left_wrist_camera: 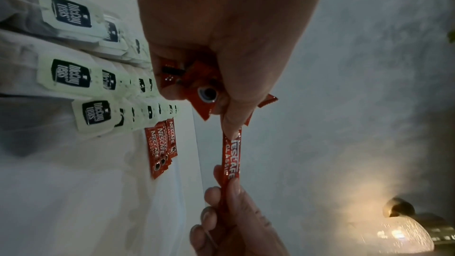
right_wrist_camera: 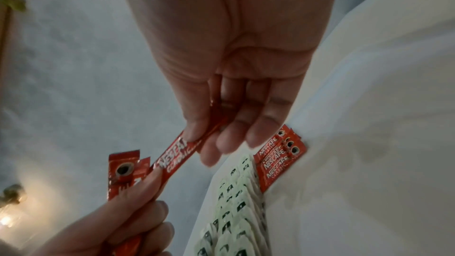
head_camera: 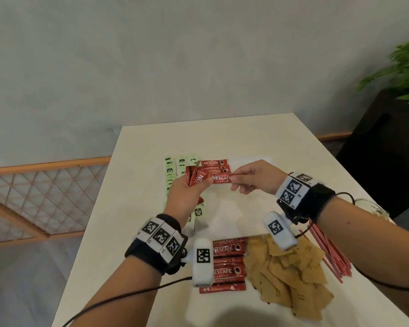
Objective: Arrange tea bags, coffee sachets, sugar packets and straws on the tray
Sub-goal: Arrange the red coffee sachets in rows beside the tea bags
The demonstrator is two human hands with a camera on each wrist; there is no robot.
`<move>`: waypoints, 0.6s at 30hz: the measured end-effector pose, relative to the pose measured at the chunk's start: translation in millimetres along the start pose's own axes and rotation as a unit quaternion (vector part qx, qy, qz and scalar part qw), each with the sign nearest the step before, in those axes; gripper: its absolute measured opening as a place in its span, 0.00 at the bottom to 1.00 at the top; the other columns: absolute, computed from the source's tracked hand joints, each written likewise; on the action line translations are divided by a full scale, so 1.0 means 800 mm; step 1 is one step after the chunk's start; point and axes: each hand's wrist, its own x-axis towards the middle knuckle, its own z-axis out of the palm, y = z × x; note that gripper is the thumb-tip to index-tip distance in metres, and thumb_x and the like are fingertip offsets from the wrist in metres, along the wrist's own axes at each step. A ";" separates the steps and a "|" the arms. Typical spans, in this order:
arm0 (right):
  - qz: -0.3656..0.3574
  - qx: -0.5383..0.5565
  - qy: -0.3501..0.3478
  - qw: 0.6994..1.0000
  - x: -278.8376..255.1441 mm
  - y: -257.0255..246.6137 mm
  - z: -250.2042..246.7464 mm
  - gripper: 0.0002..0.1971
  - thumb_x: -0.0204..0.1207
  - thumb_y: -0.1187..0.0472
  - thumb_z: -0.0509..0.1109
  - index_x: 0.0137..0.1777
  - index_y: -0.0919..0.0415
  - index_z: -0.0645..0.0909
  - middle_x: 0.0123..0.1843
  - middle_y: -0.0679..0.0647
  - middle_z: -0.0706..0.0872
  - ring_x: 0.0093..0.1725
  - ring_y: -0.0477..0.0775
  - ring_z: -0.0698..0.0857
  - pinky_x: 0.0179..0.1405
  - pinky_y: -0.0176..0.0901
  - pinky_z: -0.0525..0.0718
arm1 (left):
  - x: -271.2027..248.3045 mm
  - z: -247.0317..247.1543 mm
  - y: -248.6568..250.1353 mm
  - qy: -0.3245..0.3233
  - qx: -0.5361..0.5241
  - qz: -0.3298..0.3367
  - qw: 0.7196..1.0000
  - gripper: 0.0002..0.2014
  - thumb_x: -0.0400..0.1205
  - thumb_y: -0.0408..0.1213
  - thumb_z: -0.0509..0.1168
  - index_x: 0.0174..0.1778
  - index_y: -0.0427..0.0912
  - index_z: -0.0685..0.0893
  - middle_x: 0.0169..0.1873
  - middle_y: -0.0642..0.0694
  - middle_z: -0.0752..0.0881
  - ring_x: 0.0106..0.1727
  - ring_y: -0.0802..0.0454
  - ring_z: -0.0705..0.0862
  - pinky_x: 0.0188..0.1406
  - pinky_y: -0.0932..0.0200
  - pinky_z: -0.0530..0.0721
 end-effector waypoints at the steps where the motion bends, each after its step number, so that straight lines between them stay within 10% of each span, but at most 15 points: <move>1: 0.012 0.023 -0.018 0.999 0.005 0.004 0.000 0.08 0.79 0.64 0.71 0.56 0.65 0.87 0.42 0.57 0.92 0.32 0.46 0.84 0.39 0.38 0.87 | 0.006 -0.001 -0.004 0.004 -0.003 -0.005 1.000 0.05 0.79 0.42 0.74 0.49 0.49 0.89 0.44 0.52 0.91 0.43 0.56 0.86 0.36 0.63 0.80; 18: 0.197 -0.014 0.126 0.972 0.085 0.074 -0.007 0.11 0.67 0.66 0.82 0.45 0.67 0.85 0.33 0.60 0.88 0.27 0.51 0.85 0.30 0.42 0.87 | 0.055 -0.040 -0.014 0.014 -0.002 -0.040 0.999 0.09 0.84 0.43 0.67 0.54 0.45 0.90 0.39 0.54 0.91 0.36 0.63 0.86 0.43 0.57 0.88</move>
